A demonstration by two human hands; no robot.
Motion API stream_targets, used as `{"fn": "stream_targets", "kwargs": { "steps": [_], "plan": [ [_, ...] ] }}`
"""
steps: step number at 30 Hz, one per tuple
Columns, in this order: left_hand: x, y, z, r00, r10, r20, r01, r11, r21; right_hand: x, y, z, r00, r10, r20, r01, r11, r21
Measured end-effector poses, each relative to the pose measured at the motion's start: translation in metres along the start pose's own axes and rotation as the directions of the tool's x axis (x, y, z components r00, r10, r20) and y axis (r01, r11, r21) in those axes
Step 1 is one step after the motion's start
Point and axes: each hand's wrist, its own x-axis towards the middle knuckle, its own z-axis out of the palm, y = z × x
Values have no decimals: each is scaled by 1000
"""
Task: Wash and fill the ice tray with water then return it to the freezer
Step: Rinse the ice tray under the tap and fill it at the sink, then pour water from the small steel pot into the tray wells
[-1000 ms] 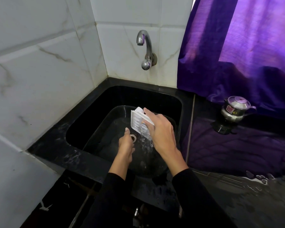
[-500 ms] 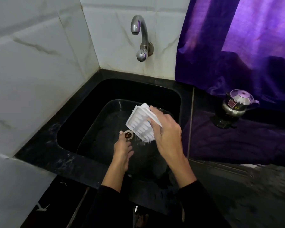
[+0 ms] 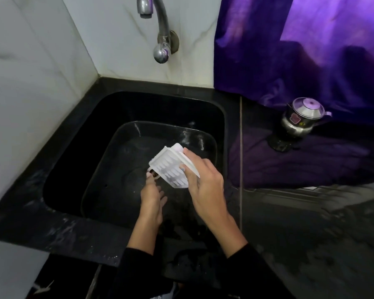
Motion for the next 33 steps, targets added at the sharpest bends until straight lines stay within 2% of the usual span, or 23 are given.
{"fn": "stream_targets", "kwargs": {
  "steps": [4,7,11,14,16,19,21,23,26,29,33],
  "plan": [
    [-7,0,8,998,25,-65,-23,999,41,1,3,-2,1000,6,-23,-6,1000,12],
    [-15,0,16,989,107,-101,-95,989,117,3,6,-10,1000,20,13,-20,1000,11],
    [-33,-2,28,956,211,-203,-159,956,245,7,7,-45,993,96,-73,-80,976,203],
    [-48,-8,41,923,329,-201,-250,907,339,13,13,-87,972,222,-71,-192,935,297],
    [-57,-12,52,896,413,-161,-335,868,366,16,28,-115,929,351,-118,-287,883,372],
    [-67,-16,78,845,529,-77,-467,800,377,17,60,-152,817,563,-125,-417,726,547],
    [-72,-19,97,827,562,-23,-517,775,363,14,80,-178,758,637,-136,-455,668,589],
    [-74,-24,116,834,551,16,-520,777,355,8,98,-203,740,646,-186,-469,695,545],
    [-72,-38,140,849,522,88,-511,764,395,-5,127,-230,744,628,-227,-524,760,385],
    [-75,-58,155,863,499,78,-478,759,442,-15,153,-245,747,608,-269,-567,794,217],
    [-84,-75,164,871,486,66,-453,746,489,-22,175,-262,733,600,-320,-617,785,59]
  ]
}}
